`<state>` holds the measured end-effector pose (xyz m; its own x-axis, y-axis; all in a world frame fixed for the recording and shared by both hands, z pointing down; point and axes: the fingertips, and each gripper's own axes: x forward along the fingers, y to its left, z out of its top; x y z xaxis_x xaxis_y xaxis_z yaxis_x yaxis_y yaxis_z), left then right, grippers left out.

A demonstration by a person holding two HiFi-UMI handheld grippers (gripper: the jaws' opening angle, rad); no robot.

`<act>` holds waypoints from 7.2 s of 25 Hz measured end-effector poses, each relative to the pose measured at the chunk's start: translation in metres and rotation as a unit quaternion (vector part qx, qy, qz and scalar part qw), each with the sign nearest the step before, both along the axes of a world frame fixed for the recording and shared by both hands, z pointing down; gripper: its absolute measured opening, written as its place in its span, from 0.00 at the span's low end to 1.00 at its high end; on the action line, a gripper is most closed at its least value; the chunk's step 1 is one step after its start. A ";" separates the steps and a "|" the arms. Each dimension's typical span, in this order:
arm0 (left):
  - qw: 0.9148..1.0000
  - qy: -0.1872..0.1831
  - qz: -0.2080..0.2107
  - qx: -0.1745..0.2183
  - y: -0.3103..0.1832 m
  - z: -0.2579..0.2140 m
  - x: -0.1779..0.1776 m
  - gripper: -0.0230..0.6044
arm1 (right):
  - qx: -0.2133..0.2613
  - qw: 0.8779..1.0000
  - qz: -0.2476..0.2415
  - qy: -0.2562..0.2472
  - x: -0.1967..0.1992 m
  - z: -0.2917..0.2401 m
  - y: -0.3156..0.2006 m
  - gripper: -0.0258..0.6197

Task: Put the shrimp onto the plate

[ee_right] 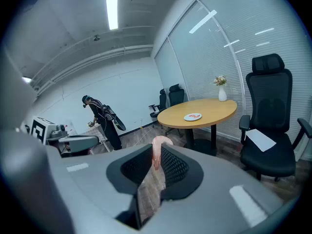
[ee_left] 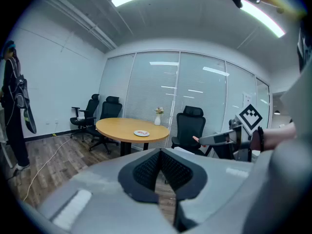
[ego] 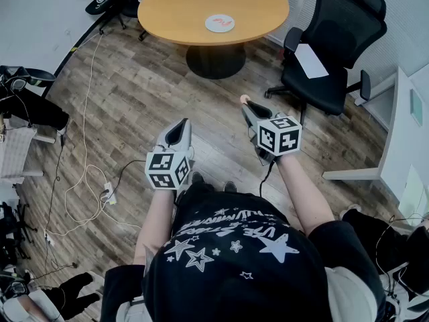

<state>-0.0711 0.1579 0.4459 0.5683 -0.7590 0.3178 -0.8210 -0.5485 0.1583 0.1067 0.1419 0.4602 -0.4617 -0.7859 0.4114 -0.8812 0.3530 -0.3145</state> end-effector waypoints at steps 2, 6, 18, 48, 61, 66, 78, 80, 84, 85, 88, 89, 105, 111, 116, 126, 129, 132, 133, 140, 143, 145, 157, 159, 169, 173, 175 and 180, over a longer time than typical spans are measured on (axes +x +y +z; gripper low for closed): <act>1.000 0.001 0.000 0.000 0.001 0.000 0.001 0.04 | 0.000 1.000 -0.001 0.000 -0.001 0.000 0.000 0.13; 1.000 0.001 -0.001 0.000 0.005 -0.002 0.001 0.04 | 0.001 1.000 -0.009 -0.002 -0.005 0.000 0.004 0.13; 1.000 0.005 -0.006 -0.003 0.016 -0.001 0.005 0.04 | -0.001 1.000 -0.023 0.002 -0.003 0.006 0.016 0.13; 0.999 0.026 0.006 -0.039 -0.129 0.031 -0.014 0.04 | -0.040 0.999 0.020 -0.017 -0.008 0.040 -0.113 0.13; 0.996 0.030 0.057 -0.055 -0.263 0.031 -0.027 0.04 | -0.056 0.996 0.066 -0.016 -0.027 0.040 -0.241 0.13; 0.995 0.033 0.070 -0.061 -0.298 0.034 -0.038 0.04 | -0.064 0.994 0.087 -0.017 -0.034 0.045 -0.278 0.13; 0.988 0.028 0.131 -0.076 -0.348 0.047 -0.039 0.04 | -0.082 0.990 0.118 -0.001 -0.050 0.061 -0.315 0.13; 0.988 0.028 0.132 -0.081 -0.352 0.051 -0.035 0.04 | -0.082 0.989 0.124 -0.001 -0.046 0.063 -0.321 0.13; 0.987 0.025 0.134 -0.088 -0.359 0.057 -0.029 0.04 | -0.087 0.988 0.129 -0.002 -0.040 0.069 -0.334 0.13; 0.987 0.024 0.133 -0.088 -0.362 0.057 -0.028 0.04 | -0.089 0.987 0.130 -0.002 -0.038 0.071 -0.338 0.13; 0.988 0.022 0.127 -0.089 -0.376 0.058 -0.024 0.04 | -0.094 0.987 0.130 -0.003 -0.033 0.077 -0.356 0.13; 0.988 0.022 0.125 -0.090 -0.382 0.060 -0.023 0.04 | -0.095 0.987 0.129 -0.003 -0.031 0.079 -0.362 0.13; 0.986 0.011 0.119 -0.117 -0.481 0.080 0.021 0.04 | -0.142 0.982 0.119 0.031 -0.002 0.119 -0.467 0.13; 0.985 0.011 0.119 -0.123 -0.509 0.083 0.034 0.04 | -0.161 0.979 0.116 0.049 0.010 0.132 -0.490 0.13; 0.985 0.012 0.114 -0.133 -0.524 0.088 0.040 0.04 | -0.179 0.974 0.126 0.054 0.019 0.145 -0.509 0.13; 0.983 0.010 0.110 -0.147 -0.543 0.102 0.050 0.04 | -0.210 0.967 0.123 0.074 0.025 0.171 -0.528 0.13; 0.982 0.009 0.110 -0.151 -0.542 0.106 0.053 0.04 | -0.219 0.964 0.128 0.077 0.028 0.177 -0.529 0.13; 0.982 0.008 0.111 -0.155 -0.543 0.108 0.054 0.04 | -0.227 0.962 0.133 0.076 0.028 0.180 -0.532 0.13; 0.981 0.008 0.112 -0.156 -0.543 0.108 0.054 0.04 | -0.229 0.961 0.134 0.075 0.027 0.181 -0.533 0.13; 0.981 0.007 0.114 -0.159 -0.544 0.111 0.057 0.04 | -0.237 0.958 0.142 0.077 0.030 0.186 -0.536 0.13; 0.981 0.007 0.114 -0.158 -0.544 0.111 0.058 0.04 | -0.239 0.957 0.141 0.081 0.031 0.189 -0.536 0.13; 0.981 0.007 0.113 -0.158 -0.544 0.111 0.057 0.04 | -0.239 0.957 0.142 0.084 0.030 0.189 -0.537 0.13; 0.981 0.008 0.112 -0.155 -0.543 0.106 0.053 0.04 | -0.242 0.958 0.141 0.063 0.025 0.187 -0.539 0.20; 0.982 0.007 0.112 -0.155 -0.541 0.107 0.053 0.04 | -0.238 0.959 0.141 0.064 0.026 0.186 -0.539 0.20; 0.984 0.015 0.103 -0.142 -0.540 0.096 0.044 0.04 | -0.215 0.964 0.140 0.070 0.029 0.166 -0.539 0.20; 0.986 0.024 0.097 -0.132 -0.538 0.086 0.039 0.04 | -0.200 0.967 0.142 0.073 0.029 0.152 -0.536 0.20; 0.987 0.029 0.094 -0.127 -0.537 0.081 0.037 0.04 | -0.189 0.969 0.143 0.074 0.028 0.144 -0.535 0.20; 0.989 0.037 0.088 -0.114 -0.530 0.072 0.029 0.04 | -0.161 0.974 0.139 0.077 0.022 0.126 -0.529 0.20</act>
<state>-0.0424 -0.3722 0.5182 0.7129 -0.5595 0.4228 -0.6980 -0.6246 0.3502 0.1287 -0.3868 0.5864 -0.1635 -0.6903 0.7048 -0.9739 -0.0009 -0.2268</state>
